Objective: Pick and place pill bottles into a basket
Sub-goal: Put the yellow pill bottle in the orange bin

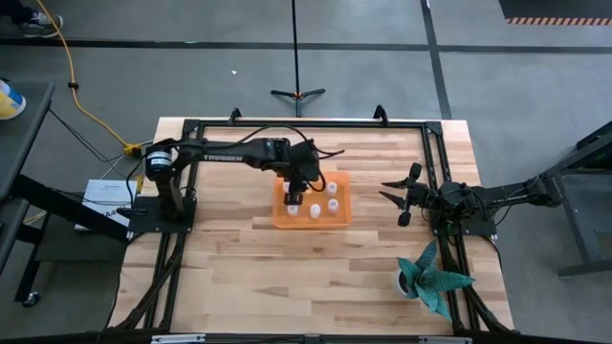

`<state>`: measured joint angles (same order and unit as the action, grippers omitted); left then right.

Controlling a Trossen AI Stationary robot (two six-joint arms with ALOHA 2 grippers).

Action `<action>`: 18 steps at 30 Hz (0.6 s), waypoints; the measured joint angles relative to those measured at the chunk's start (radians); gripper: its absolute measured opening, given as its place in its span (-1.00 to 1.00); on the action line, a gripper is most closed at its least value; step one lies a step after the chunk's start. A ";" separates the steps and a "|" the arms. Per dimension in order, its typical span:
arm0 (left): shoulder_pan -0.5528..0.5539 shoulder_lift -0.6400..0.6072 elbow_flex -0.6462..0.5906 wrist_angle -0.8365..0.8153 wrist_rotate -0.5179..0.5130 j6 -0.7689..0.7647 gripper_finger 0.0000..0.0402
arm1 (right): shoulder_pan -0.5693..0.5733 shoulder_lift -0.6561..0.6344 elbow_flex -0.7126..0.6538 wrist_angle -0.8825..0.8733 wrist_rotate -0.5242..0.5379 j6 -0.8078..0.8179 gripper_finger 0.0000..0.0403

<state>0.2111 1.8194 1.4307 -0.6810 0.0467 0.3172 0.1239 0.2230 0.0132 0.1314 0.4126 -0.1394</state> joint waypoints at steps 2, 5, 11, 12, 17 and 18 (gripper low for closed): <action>0.001 0.000 -0.035 0.039 0.000 0.000 -0.15 | 0.000 0.000 0.000 0.000 0.000 0.000 -0.46; -0.002 0.000 -0.087 0.103 -0.003 0.000 -0.15 | 0.000 0.000 0.000 0.000 0.000 0.000 -0.46; -0.002 0.000 -0.138 0.145 -0.004 -0.007 -0.23 | 0.000 0.000 0.000 0.000 0.000 0.000 -0.46; -0.002 0.000 -0.145 0.145 -0.004 -0.007 -0.23 | 0.000 0.000 0.000 0.000 0.000 0.000 -0.46; -0.002 0.000 -0.149 0.140 -0.005 -0.010 -0.16 | 0.000 0.000 0.000 0.000 0.000 0.000 -0.46; -0.002 0.000 -0.150 0.136 -0.005 -0.011 -0.15 | 0.000 0.000 0.000 0.000 0.000 0.000 -0.46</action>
<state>0.2092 1.8194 1.2809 -0.5451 0.0422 0.3065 0.1242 0.2230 0.0132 0.1314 0.4128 -0.1398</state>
